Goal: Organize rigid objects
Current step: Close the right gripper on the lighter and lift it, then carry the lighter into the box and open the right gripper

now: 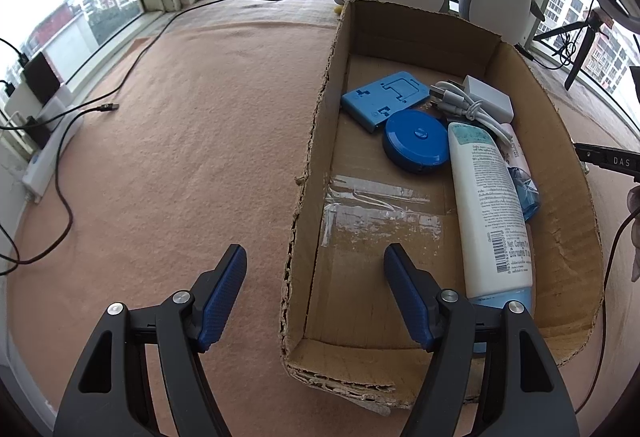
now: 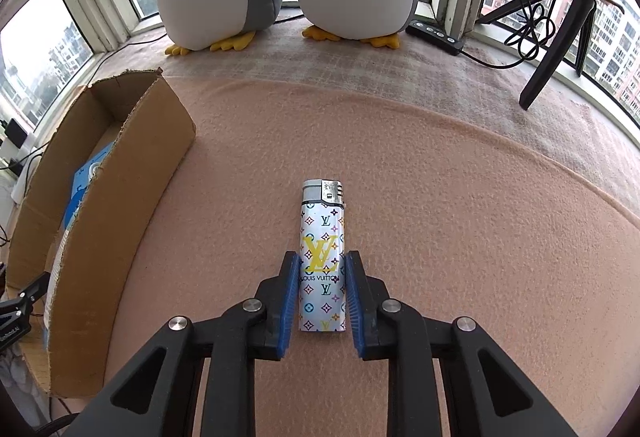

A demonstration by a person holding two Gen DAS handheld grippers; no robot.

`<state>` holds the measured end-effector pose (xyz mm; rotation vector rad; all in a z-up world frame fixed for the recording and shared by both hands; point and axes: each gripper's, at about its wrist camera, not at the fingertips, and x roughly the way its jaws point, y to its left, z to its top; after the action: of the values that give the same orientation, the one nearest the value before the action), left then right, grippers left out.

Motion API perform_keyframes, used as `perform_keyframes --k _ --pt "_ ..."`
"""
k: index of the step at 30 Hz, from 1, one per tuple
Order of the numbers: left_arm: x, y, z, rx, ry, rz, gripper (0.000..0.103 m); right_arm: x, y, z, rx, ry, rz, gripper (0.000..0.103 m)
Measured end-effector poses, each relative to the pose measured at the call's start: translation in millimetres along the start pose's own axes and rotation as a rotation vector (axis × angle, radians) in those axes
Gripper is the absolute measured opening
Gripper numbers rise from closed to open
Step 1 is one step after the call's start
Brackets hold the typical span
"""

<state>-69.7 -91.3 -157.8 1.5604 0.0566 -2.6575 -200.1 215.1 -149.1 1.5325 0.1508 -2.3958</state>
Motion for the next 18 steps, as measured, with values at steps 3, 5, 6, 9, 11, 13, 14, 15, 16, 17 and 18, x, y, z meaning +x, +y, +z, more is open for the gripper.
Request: perform_keyframes --k 3,5,6,9,11,13,14,15,16,17,18 --pt "0 0 0 -0.004 -0.002 -0.003 0.071 -7 1 -2 0.015 -0.016 0.011 0.021" --pt "0 1 0 -0.006 -0.003 -0.007 0.072 -14 2 -2 0.024 -0.032 0.021 0.021" --pt "0 1 0 -0.007 -0.003 -0.008 0.072 -17 3 -2 0.027 -0.039 0.027 0.021" --pt "0 1 0 -0.005 -0.005 -0.01 0.072 -28 8 1 0.042 -0.066 0.053 0.021" --pt "0 1 1 -0.005 -0.006 -0.013 0.072 -38 16 4 0.038 -0.091 0.076 0.021" --pt "1 1 1 -0.007 -0.007 -0.015 0.072 -48 27 9 0.028 -0.116 0.1 0.021" --pt "1 1 1 -0.006 -0.008 -0.016 0.072 -53 33 12 0.022 -0.127 0.114 0.021" --pt "1 1 1 -0.006 -0.008 -0.016 0.072 -57 39 15 0.012 -0.137 0.132 0.021" --pt "1 1 1 -0.007 -0.008 -0.018 0.072 -61 46 17 0.002 -0.145 0.147 0.021" --pt "1 1 1 -0.007 -0.009 -0.019 0.072 -64 55 20 -0.012 -0.152 0.161 0.021" --pt "1 1 1 -0.008 -0.009 -0.02 0.072 -66 63 21 -0.027 -0.157 0.174 0.021"
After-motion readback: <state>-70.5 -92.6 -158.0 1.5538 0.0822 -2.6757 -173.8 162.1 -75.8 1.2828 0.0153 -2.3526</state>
